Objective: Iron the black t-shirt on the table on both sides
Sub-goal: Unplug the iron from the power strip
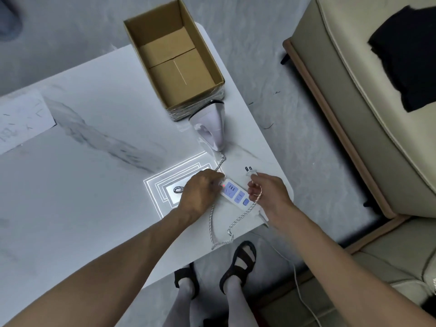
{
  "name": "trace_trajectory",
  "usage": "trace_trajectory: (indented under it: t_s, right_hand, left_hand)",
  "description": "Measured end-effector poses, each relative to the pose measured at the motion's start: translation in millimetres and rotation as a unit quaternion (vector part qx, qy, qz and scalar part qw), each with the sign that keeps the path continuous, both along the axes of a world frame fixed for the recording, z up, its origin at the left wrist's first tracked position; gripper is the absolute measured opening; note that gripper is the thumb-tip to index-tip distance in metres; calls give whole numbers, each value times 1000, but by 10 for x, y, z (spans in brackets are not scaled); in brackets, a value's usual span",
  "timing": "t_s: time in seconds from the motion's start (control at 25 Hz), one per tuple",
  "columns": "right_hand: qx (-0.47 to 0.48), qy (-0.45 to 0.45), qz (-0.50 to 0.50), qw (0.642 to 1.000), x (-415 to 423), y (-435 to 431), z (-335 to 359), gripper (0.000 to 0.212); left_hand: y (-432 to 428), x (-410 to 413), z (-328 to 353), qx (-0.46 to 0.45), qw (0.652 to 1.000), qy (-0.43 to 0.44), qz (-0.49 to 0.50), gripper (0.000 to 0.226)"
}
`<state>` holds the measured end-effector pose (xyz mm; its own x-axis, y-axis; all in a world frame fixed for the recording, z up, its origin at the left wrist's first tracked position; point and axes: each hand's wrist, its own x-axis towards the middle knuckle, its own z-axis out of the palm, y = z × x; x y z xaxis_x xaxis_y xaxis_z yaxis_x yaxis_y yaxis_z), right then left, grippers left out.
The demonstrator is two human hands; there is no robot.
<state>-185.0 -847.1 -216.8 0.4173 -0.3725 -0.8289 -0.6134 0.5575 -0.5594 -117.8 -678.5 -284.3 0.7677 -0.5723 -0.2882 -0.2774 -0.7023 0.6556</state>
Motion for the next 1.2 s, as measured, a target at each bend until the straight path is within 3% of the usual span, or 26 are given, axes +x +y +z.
trace_trajectory:
  t_s: [0.08, 0.16, 0.32, 0.52, 0.72, 0.96, 1.2]
  right_hand:
    - [25, 1, -8, 1000, 144, -25, 58, 13]
    - [0, 3, 17, 1000, 310, -55, 31, 18]
    - [-12, 13, 57, 998, 510, -34, -160, 24]
    - [19, 19, 33, 999, 496, -35, -198, 22]
    - [60, 24, 24, 998, 398, 32, 222, 9]
    - [68, -58, 195, 977, 607, 504, 1439, 18]
    - [-62, -162, 377, 910, 975, 851, 2587, 18]
  left_hand:
    - [17, 64, 219, -48, 975, 85, 199, 27]
    - [-128, 224, 426, -102, 936, 136, 309, 37]
    - [-518, 431, 489, -124, 938, 147, 289, 31]
    - [-627, 533, 484, -134, 933, 147, 300, 41]
    - [-397, 572, 1138, -158, 928, 173, 289, 26]
    - [61, 995, 2592, -188, 901, 212, 329, 32]
    - [661, 1525, 3744, -267, 866, 184, 380, 26]
